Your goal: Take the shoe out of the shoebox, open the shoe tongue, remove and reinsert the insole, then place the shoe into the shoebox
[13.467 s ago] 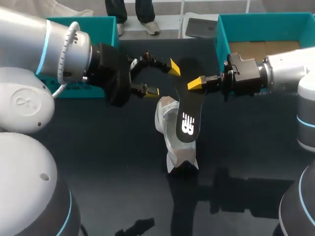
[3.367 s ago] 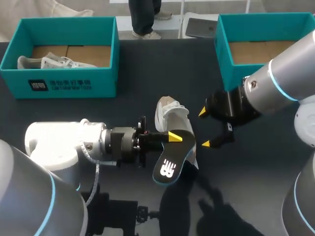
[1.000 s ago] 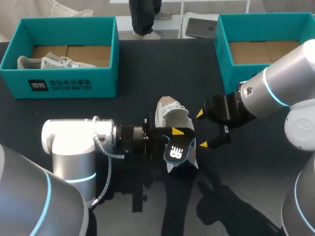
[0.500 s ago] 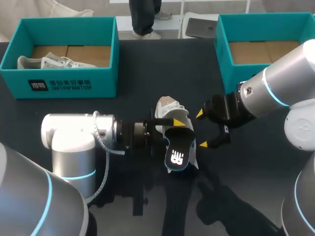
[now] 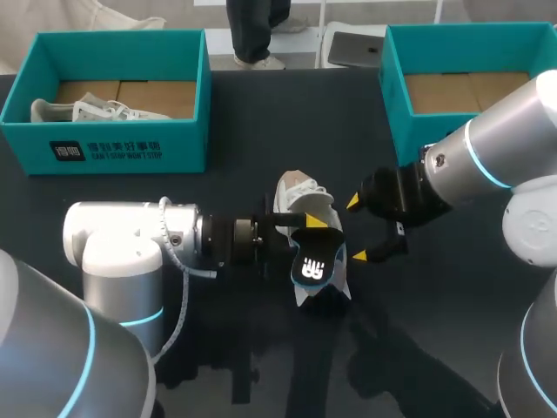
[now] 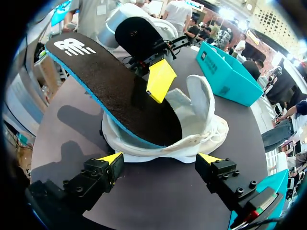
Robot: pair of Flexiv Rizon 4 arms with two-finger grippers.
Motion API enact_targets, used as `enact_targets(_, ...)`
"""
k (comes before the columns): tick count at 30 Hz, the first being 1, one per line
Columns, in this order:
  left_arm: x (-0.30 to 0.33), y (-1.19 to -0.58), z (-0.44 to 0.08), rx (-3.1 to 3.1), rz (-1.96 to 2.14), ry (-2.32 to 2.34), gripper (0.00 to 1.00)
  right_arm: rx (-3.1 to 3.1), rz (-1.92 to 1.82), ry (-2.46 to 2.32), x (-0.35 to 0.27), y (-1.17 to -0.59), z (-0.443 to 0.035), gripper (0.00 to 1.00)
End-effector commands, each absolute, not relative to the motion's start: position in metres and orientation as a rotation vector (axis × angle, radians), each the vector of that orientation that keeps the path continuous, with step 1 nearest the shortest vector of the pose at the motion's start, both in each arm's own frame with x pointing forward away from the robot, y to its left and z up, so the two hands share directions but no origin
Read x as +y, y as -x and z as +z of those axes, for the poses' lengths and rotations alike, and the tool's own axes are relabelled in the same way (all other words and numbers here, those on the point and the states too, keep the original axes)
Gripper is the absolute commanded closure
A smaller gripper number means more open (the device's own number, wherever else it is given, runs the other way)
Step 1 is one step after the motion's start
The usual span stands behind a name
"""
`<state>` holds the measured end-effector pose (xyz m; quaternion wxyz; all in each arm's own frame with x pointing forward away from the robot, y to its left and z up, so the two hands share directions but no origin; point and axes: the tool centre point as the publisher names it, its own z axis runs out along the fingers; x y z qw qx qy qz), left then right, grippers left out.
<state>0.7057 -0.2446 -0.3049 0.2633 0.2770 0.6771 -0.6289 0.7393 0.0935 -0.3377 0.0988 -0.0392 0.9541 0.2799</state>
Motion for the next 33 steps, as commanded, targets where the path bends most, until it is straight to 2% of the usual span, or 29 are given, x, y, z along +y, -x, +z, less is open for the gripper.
enact_targets(1, -0.239, -0.692, -0.297, 1.866, -1.684, -0.735, 0.63, 2.822, 0.825, 0.114, 0.094, -0.738, -0.338, 0.00)
enact_targets(3, -0.238, -0.688, -0.298, 1.889, -1.644, -0.756, 0.72, 2.822, 0.825, 0.114, 0.094, -0.738, -0.338, 0.00)
enact_targets(6, -0.238, -0.686, -0.304, 1.903, -1.641, -0.756, 1.00, 2.822, 0.825, 0.114, 0.094, -0.738, -0.338, 0.00)
enact_targets(16, -0.242, -0.700, -0.332, 1.907, -1.621, -0.788, 1.00, 2.822, 0.825, 0.114, 0.094, -0.738, -0.338, 0.00)
enact_targets(33, -0.234, -0.731, -0.340, 1.875, -1.573, -0.744, 1.00, 2.822, 0.825, 0.114, 0.094, -0.738, -0.338, 0.00)
